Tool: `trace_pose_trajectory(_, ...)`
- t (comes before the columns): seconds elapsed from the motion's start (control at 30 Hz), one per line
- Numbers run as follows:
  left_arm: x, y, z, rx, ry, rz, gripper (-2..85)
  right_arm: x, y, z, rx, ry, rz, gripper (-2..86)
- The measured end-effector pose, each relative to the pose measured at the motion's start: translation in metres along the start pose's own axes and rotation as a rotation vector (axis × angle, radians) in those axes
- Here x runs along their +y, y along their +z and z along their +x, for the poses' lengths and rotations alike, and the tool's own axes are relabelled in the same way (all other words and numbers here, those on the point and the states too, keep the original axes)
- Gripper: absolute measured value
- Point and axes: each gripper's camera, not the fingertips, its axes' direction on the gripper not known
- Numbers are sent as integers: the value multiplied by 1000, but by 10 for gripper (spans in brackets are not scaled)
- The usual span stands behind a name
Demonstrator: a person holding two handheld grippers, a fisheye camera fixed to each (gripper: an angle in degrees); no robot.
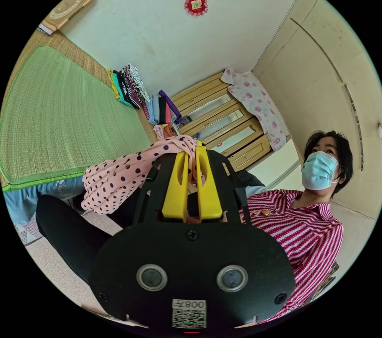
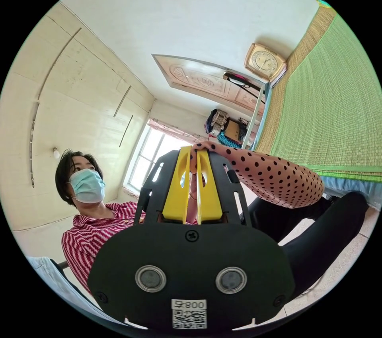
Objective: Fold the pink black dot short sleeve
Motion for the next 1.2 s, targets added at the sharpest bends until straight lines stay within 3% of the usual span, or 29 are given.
trace_pose_trajectory(1.2,-64,120,51,35,20,-58,39,-4,64,-97,-14,-39,50,14)
